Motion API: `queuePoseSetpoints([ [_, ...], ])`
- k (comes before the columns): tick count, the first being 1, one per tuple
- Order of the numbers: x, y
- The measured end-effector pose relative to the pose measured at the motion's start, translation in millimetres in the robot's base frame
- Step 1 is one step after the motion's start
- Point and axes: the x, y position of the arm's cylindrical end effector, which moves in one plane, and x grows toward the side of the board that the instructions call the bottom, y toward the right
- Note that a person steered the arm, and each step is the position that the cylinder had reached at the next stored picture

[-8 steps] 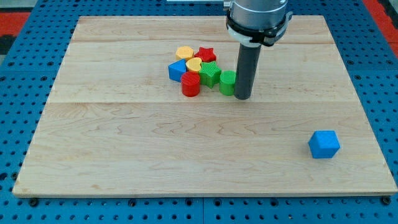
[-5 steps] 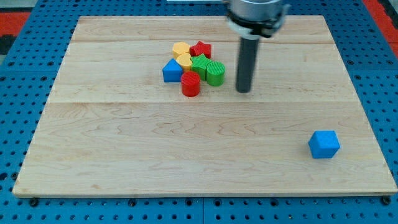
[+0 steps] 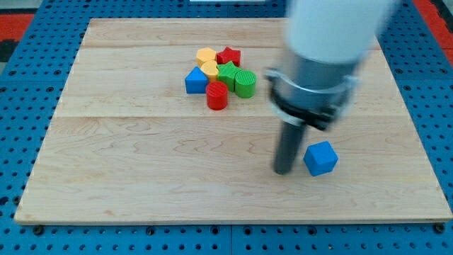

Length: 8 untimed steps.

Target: Move the blue circle to bottom left

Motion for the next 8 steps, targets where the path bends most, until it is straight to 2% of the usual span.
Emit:
queuePoseSetpoints([
  [1,51.8,17.9],
  [2,71.8,98.1],
  [3,16.9,124.4],
  [4,-27.6,96.6],
  [5,-5.0,28.5],
  [6,-12.0,123.7],
  [7,30.4,133.2],
  [8,35.4,50.3],
])
